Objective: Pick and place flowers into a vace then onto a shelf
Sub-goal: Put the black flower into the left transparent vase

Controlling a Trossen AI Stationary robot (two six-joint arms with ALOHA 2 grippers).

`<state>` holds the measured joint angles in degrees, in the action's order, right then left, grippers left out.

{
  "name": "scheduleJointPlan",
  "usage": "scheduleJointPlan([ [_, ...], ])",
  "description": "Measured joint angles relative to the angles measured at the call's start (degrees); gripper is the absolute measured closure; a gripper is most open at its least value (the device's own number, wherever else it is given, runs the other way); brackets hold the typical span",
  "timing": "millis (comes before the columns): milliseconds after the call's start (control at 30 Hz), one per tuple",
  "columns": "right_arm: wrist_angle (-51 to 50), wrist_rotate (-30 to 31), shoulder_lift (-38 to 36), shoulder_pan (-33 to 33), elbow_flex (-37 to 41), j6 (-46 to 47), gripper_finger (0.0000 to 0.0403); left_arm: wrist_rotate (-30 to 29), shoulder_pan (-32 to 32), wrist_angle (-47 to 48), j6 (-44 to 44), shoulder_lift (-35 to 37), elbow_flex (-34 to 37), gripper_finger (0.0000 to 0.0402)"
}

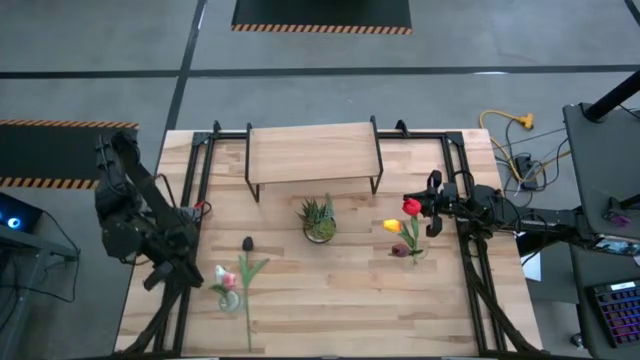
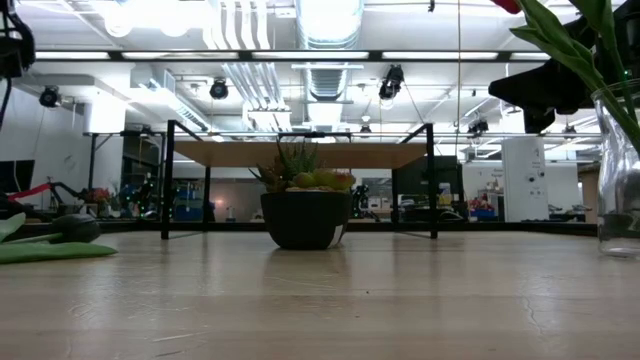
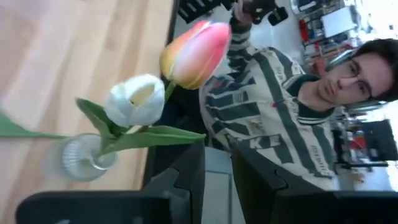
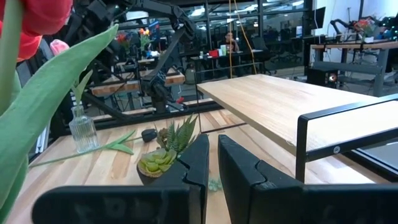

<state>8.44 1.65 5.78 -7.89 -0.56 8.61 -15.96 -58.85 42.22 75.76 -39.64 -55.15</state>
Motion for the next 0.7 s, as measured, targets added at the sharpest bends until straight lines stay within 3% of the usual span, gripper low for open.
scheduleJointPlan([
  [133, 0.0, 0.0, 0.0, 0.0, 0.0, 0.0, 0.0374, -3.7, 0.0, 9.2, -0.6, -1.1, -6.4, 0.0340],
  [300, 0.0, 0.0, 0.0, 0.0, 0.0, 0.0, 0.0374, -15.2, 0.0, 14.7, -7.6, -3.3, -14.4, 0.0340],
  [467, 0.0, 0.0, 0.0, 0.0, 0.0, -0.3, 0.0374, -33.3, 0.0, 14.5, -22.4, -7.2, -21.6, 0.0340],
  [600, 0.0, 0.0, 0.0, 0.0, 0.0, -0.3, 0.0374, -43.1, 0.0, 14.5, -37.4, -11.5, -25.7, 0.0340],
  [700, -0.1, 0.0, 0.0, 0.0, 0.0, -0.3, 0.0374, -50.4, 0.4, 14.4, -43.9, -15.4, -27.9, 0.0340],
])
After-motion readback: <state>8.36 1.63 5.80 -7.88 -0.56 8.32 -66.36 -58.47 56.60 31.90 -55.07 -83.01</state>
